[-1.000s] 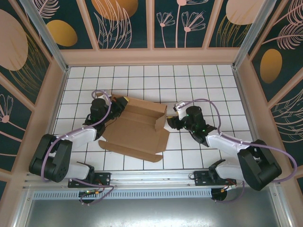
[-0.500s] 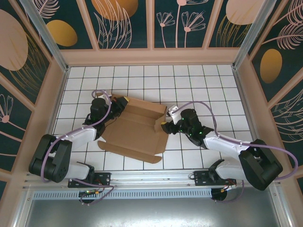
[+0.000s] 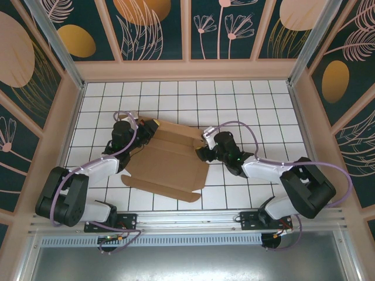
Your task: Fold the paper box
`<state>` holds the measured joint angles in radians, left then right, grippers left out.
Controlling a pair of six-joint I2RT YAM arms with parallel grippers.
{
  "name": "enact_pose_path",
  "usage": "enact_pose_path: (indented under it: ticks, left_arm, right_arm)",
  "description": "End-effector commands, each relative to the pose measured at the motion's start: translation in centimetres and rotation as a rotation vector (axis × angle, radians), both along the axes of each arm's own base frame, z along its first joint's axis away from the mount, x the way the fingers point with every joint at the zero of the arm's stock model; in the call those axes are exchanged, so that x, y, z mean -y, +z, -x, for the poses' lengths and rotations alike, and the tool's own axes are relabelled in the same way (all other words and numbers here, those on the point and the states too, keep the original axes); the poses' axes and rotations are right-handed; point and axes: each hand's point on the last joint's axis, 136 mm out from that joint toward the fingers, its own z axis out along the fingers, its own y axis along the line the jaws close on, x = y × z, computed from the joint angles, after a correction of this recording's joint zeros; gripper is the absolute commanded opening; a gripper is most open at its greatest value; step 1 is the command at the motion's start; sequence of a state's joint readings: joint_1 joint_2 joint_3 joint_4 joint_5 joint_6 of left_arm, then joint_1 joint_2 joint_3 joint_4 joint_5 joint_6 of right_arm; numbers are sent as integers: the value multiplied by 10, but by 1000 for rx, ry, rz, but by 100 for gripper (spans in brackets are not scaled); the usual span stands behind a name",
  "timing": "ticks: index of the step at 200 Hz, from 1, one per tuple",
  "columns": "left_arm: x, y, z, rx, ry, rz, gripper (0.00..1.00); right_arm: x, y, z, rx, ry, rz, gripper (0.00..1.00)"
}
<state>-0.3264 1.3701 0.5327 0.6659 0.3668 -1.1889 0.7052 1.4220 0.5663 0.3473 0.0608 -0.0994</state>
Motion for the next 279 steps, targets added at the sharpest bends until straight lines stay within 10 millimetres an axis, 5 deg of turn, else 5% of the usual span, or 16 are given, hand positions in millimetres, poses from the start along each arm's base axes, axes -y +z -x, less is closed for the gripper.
enact_pose_path:
  ticks: [1,49,116,213,279]
  left_arm:
    - [1,-1,9,-10,-21,-1,0]
    - [-4,0,11,-30,17,24,0]
    - [-15,-22,6,-204,118,0,0]
    - [-21,-37,-22,-316,228,-52,0]
    - [-22,-44,-27,-335,265,-85,0]
  right_arm:
    - [4,25,-24,97,-112,-23,68]
    - [9,27,-34,135,-151,1,63]
    - [7,29,-59,163,-174,7,67]
    - [3,25,-91,140,-197,-21,66]
    - [8,18,-116,116,-323,22,49]
